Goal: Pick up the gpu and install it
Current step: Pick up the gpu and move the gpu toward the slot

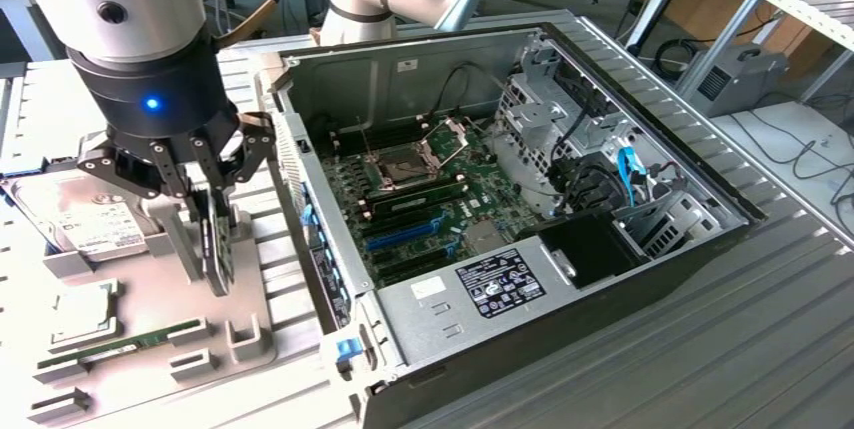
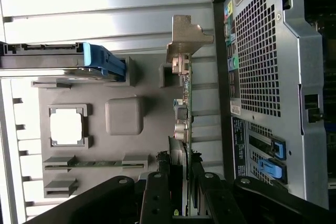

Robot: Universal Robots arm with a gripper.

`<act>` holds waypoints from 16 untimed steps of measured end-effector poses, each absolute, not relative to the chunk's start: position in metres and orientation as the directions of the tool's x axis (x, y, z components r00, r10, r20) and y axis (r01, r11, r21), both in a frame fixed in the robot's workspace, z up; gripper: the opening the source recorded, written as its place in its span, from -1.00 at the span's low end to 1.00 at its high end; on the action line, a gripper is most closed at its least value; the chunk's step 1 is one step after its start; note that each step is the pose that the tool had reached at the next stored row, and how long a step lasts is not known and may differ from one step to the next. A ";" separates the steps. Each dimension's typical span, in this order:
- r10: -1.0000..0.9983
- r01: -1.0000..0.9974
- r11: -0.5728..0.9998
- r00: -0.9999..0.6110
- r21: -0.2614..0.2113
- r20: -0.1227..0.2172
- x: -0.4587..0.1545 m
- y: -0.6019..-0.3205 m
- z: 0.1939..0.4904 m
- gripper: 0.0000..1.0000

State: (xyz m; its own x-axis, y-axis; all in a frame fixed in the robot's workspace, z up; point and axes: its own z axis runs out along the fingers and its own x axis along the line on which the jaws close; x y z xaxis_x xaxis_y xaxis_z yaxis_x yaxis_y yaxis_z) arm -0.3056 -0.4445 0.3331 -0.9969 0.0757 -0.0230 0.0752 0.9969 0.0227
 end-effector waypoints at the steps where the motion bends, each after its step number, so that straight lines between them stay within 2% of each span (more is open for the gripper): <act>1: 0.076 0.075 0.997 -0.997 0.023 -0.023 -0.306 -0.445 0.334 -0.48; 16: 0.076 0.075 0.997 -0.997 0.023 -0.023 -0.306 -0.445 0.340 -0.48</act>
State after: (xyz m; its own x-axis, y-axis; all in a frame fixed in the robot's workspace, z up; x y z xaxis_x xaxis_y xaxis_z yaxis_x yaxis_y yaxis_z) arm -0.3056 -0.4445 0.3398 -0.9969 0.0758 -0.0231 0.0753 0.9969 0.0228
